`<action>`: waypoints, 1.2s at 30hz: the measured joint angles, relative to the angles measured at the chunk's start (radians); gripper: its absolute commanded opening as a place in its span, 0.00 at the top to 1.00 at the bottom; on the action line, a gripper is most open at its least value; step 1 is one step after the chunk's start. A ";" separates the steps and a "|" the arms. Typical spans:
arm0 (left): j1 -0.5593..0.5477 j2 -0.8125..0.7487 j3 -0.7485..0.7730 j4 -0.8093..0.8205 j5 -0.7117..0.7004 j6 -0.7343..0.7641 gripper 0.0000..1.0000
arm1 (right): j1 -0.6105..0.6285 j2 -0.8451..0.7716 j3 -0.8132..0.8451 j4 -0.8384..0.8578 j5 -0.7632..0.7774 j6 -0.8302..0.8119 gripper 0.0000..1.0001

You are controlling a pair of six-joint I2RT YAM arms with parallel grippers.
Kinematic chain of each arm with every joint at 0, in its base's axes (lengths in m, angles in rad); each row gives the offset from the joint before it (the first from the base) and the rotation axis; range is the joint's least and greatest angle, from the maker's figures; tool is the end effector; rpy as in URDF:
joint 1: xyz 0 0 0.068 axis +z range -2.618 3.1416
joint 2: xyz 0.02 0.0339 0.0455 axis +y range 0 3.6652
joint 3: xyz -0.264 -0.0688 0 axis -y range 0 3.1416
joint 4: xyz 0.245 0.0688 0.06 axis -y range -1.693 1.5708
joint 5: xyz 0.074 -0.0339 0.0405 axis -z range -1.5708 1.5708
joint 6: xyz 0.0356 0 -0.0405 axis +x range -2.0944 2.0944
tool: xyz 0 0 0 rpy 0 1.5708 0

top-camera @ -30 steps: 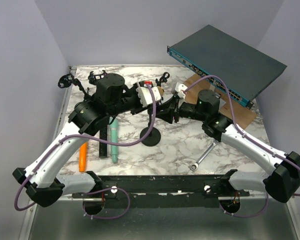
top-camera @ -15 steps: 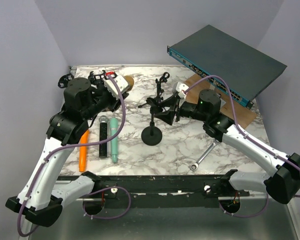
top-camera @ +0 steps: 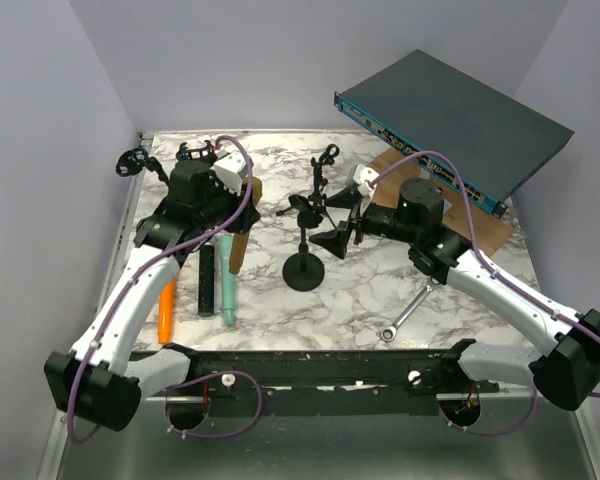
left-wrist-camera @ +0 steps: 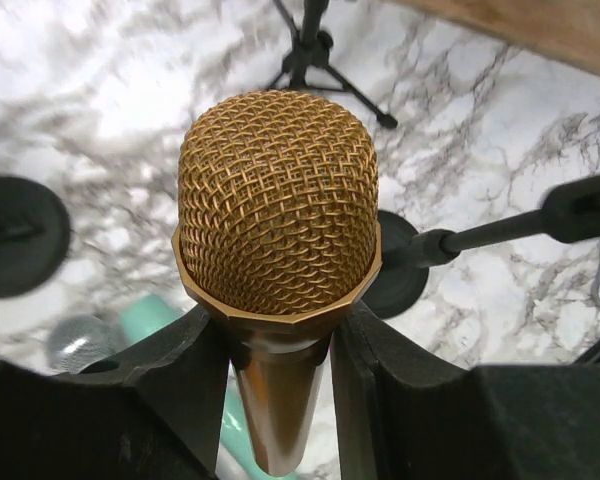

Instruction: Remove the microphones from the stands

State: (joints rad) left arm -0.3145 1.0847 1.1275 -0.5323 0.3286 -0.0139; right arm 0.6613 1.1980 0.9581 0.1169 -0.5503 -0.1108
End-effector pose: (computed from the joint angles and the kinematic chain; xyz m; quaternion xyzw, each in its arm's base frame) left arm 0.2189 -0.0833 0.3667 0.2099 0.8237 -0.2213 0.4780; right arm 0.2093 0.1864 0.3466 -0.4382 0.6002 0.3691 0.5581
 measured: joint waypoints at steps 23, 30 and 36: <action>0.032 0.585 -0.079 -0.043 0.118 -0.283 0.62 | -0.014 -0.029 -0.016 -0.046 -0.014 -0.051 0.00; 0.034 0.613 -0.079 -0.051 0.116 -0.296 0.44 | -0.014 -0.031 -0.087 -0.036 -0.024 -0.090 0.00; 0.035 0.624 -0.079 -0.061 0.106 -0.302 0.35 | -0.014 -0.003 -0.139 0.035 -0.024 -0.109 0.00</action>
State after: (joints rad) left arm -0.2790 1.7092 1.0485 -0.5938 0.4343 -0.3161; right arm 0.6468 1.1946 0.8188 0.1520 -0.5747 -0.2195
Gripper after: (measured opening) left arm 0.615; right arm 0.997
